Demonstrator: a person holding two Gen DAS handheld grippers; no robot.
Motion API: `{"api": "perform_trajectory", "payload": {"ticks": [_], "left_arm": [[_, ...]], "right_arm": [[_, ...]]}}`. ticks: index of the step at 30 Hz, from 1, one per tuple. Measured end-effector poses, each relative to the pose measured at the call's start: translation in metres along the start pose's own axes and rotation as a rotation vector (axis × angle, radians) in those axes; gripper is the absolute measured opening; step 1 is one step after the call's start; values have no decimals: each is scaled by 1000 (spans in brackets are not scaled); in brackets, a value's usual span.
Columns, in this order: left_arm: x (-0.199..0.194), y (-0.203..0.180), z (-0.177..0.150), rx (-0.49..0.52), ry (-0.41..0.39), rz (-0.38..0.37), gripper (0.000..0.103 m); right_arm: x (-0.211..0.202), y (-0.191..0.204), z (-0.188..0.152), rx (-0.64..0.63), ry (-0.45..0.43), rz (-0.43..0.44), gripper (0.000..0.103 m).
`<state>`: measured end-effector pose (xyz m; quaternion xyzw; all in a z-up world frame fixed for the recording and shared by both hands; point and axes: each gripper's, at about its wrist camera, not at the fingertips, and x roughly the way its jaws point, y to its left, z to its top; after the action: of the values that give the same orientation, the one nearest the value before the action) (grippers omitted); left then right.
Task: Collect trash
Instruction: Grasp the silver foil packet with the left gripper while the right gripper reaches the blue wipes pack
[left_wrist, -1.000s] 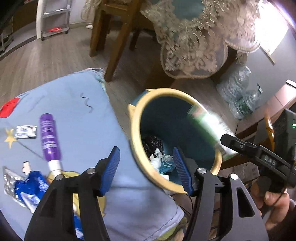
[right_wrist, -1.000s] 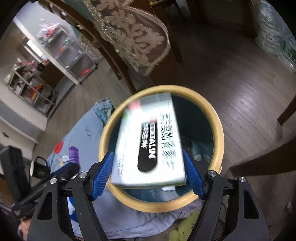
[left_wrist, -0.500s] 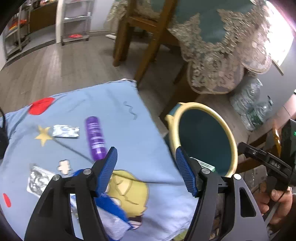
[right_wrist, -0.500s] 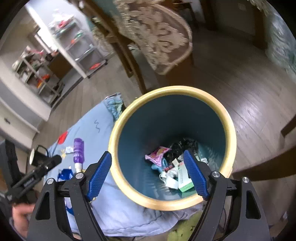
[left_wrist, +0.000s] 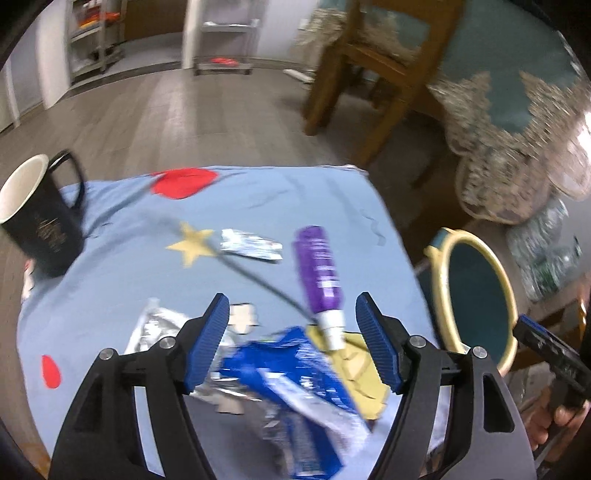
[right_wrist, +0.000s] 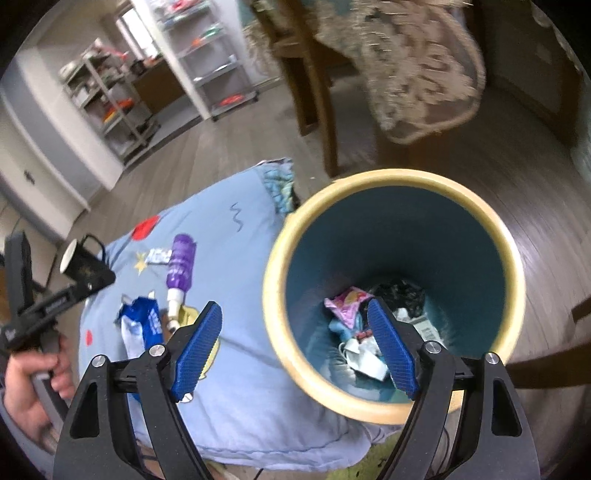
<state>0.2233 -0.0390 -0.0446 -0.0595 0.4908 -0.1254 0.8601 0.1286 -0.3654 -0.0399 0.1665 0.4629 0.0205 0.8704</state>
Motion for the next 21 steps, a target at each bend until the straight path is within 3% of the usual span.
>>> {"api": "perform_trajectory", "payload": {"ticks": [3, 7, 11, 16, 21], "left_arm": [[1, 24, 4, -23, -7, 70, 70], [10, 58, 10, -89, 6, 105, 70], [22, 76, 20, -141, 9, 78, 70], [49, 58, 34, -61, 40, 33, 65], [85, 36, 39, 34, 109, 37, 57]], "right_arm": [[11, 13, 0, -35, 22, 9, 82], [24, 28, 1, -64, 47, 28, 82], [37, 45, 4, -84, 63, 55, 82], [53, 63, 6, -109, 83, 76, 82], [63, 72, 2, -116, 107, 91, 82]]}}
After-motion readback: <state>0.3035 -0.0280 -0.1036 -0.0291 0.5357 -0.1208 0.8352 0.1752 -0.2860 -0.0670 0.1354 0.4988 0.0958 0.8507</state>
